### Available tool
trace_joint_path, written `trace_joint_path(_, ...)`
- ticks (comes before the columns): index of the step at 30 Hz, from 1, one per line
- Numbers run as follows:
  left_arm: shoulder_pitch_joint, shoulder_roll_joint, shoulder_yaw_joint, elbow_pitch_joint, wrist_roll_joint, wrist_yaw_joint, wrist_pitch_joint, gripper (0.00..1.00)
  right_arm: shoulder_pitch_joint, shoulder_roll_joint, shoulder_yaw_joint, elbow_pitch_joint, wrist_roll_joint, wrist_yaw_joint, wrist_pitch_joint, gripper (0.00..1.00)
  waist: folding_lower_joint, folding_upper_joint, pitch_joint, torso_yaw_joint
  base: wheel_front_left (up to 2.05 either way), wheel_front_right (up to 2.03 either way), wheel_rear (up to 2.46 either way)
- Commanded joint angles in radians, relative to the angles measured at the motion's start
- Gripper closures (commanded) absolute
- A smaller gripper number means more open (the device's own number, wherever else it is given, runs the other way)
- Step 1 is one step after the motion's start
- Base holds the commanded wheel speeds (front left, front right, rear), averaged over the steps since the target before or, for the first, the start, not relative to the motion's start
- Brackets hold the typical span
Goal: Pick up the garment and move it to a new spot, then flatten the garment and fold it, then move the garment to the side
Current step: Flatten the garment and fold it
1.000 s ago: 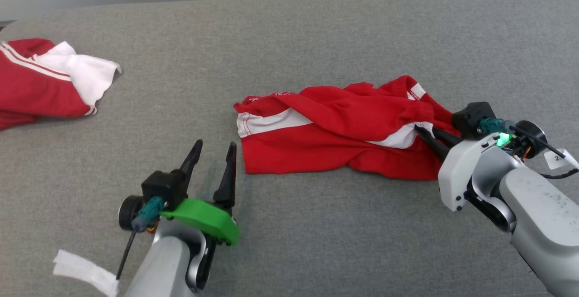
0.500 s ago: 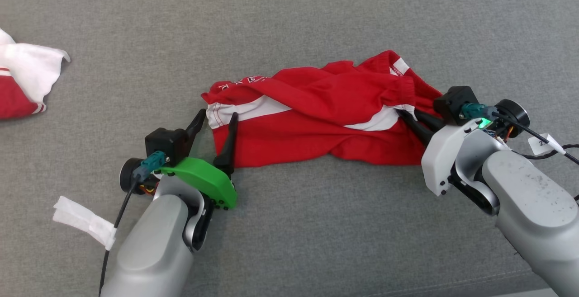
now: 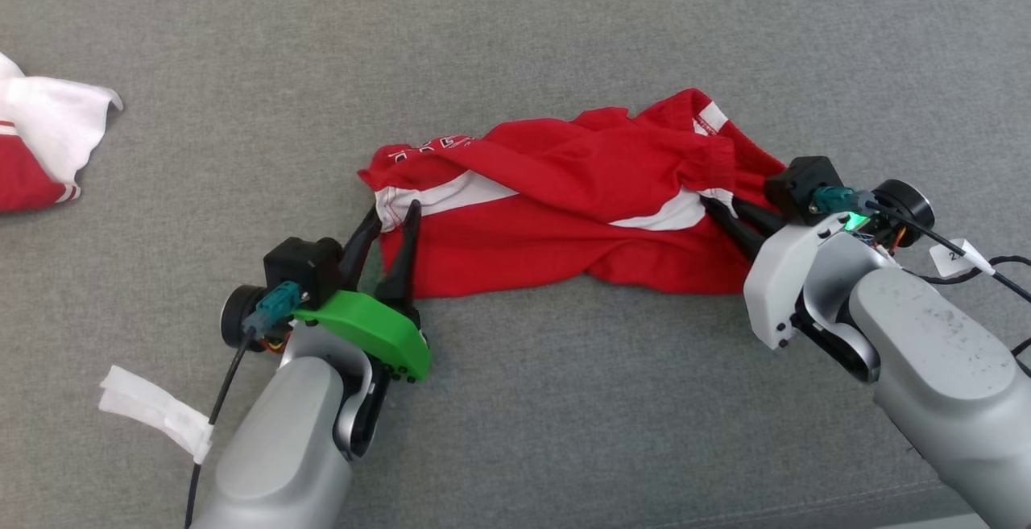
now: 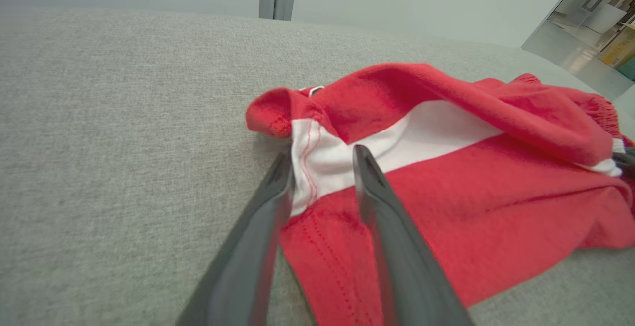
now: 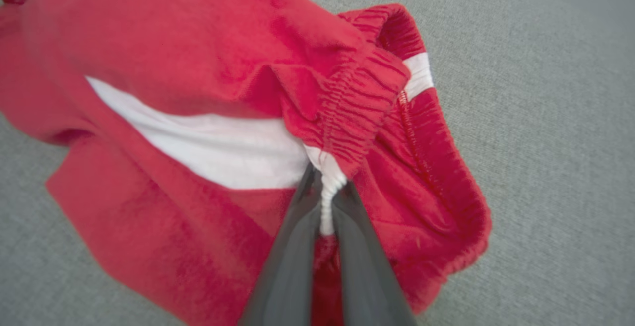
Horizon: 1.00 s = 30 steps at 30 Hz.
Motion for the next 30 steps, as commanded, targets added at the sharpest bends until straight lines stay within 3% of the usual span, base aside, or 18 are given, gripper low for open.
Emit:
trace_joint_path(1, 0.012, 0.0, 0.005, 0.007, 0.01, -0.005, -0.003, 0.54, -0.009, 0.001, 0.005, 0.005, 0.005, -0.001, -0.007, 1.0, 0.0, 0.0, 0.002, -0.003, 0.0, 0.0, 0.0)
trace_joint_path(4, 0.007, -0.005, 0.011, 0.021, 0.017, -0.005, -0.003, 0.64, -0.018, 0.004, 0.007, 0.01, 0.005, -0.001, -0.019, 1.0, 0.0, 0.0, 0.006, -0.009, 0.0, 0.0, 0.0)
trace_joint_path(7, -0.001, -0.008, 0.014, 0.025, 0.02, -0.005, -0.003, 0.94, -0.026, 0.008, 0.004, 0.018, 0.006, -0.001, -0.034, 1.0, 0.0, 0.0, 0.006, -0.013, 0.0, 0.0, 0.0)
trace_joint_path(8, -0.005, -0.009, 0.016, 0.022, 0.02, -0.005, -0.003, 1.0, -0.028, 0.009, 0.002, 0.022, 0.005, -0.001, -0.04, 1.0, 0.0, 0.0, 0.006, -0.014, 0.0, 0.0, 0.0)
trace_joint_path(13, 0.007, 0.006, 0.017, -0.03, 0.012, -0.005, -0.003, 1.0, -0.023, 0.011, -0.01, 0.036, 0.017, -0.001, -0.07, 1.0, 0.0, 0.0, -0.014, -0.013, 0.0, 0.0, 0.0)
trace_joint_path(19, 0.037, 0.068, 0.031, -0.152, 0.027, -0.005, -0.003, 1.0, -0.016, 0.014, -0.027, -0.006, 0.068, -0.001, -0.115, 1.0, 0.0, 0.0, -0.064, -0.008, 0.0, 0.0, 0.0)
trace_joint_path(30, 0.048, 0.198, 0.053, -0.445, -0.047, -0.005, 0.025, 1.0, 0.013, -0.048, -0.112, -0.242, 0.156, -0.001, -0.105, 1.0, 0.0, 0.0, -0.198, 0.001, 0.0, 0.0, 0.0)
